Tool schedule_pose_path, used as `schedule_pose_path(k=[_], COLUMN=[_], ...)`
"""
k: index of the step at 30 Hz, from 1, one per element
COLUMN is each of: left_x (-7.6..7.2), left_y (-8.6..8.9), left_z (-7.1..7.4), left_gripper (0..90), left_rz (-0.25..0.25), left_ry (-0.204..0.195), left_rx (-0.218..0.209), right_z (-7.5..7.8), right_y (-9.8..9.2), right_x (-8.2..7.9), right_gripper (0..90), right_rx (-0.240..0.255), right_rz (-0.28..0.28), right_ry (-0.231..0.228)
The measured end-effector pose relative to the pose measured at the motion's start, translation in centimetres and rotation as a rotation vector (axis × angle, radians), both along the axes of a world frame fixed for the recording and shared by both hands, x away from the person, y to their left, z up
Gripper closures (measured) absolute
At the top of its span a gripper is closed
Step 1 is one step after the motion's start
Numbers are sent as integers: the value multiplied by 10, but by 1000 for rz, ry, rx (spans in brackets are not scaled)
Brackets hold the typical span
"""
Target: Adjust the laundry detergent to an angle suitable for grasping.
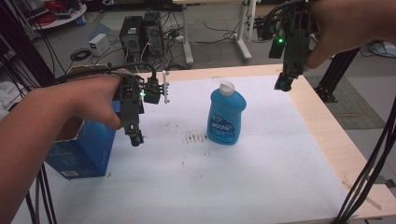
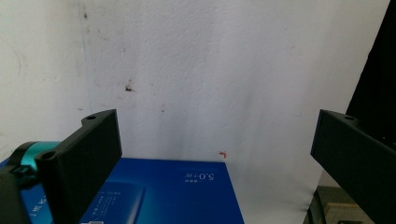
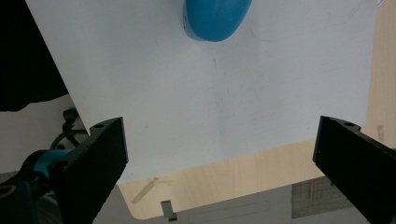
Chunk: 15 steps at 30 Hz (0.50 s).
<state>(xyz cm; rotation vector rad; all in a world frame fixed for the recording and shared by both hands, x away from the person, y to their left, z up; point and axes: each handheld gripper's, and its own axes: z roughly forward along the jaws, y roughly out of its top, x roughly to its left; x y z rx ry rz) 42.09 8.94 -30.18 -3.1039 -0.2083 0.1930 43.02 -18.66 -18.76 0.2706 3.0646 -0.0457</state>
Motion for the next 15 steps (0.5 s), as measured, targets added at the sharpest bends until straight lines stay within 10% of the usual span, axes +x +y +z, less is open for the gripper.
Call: schedule_pose_path(k=[15], left_x=[-4], left_y=[-6], left_z=[6], left_gripper=[17], left_rz=[3], left_ry=[-23], left_rx=[4], right_z=[4], right_y=[-2], right_x=[-3], right_gripper=[24], right_rx=[16], right_rz=[6], right_ry=[-19])
